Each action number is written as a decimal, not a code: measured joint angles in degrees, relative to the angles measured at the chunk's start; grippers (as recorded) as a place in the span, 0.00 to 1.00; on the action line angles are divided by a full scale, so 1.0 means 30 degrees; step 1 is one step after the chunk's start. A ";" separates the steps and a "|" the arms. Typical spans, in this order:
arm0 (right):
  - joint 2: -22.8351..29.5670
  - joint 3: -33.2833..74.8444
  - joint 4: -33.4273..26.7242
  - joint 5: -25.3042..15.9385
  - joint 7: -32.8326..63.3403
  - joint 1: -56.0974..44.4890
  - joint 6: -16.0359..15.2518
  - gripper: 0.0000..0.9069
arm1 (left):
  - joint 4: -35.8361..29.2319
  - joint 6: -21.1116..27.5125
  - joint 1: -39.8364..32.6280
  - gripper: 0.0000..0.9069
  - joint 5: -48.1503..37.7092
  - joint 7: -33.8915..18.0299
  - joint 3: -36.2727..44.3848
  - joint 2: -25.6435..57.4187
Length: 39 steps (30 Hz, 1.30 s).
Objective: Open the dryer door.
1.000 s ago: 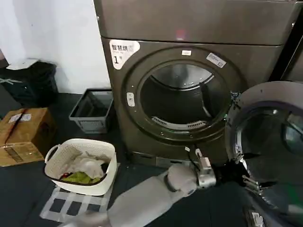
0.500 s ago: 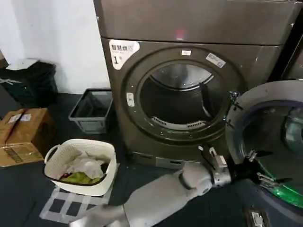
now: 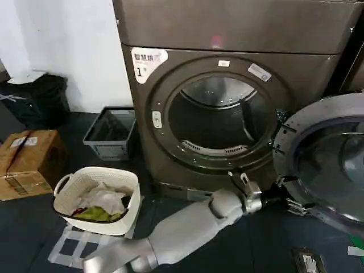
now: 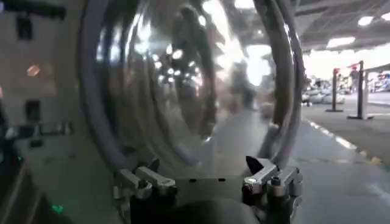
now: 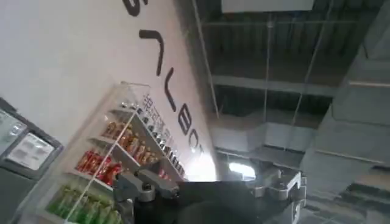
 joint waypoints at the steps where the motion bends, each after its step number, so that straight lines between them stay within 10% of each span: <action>1: -0.0001 0.0059 -0.0035 0.0001 -0.0021 -0.0008 0.0005 1.00 | 0.0002 -0.0038 -0.0023 1.00 -0.0031 0.0005 0.0036 0.0000; 39: -0.0835 0.0626 -0.0662 0.0122 -0.1583 -0.0043 0.0690 1.00 | -0.4672 -0.0608 -0.1001 1.00 -0.2911 -0.0206 0.0692 -0.0002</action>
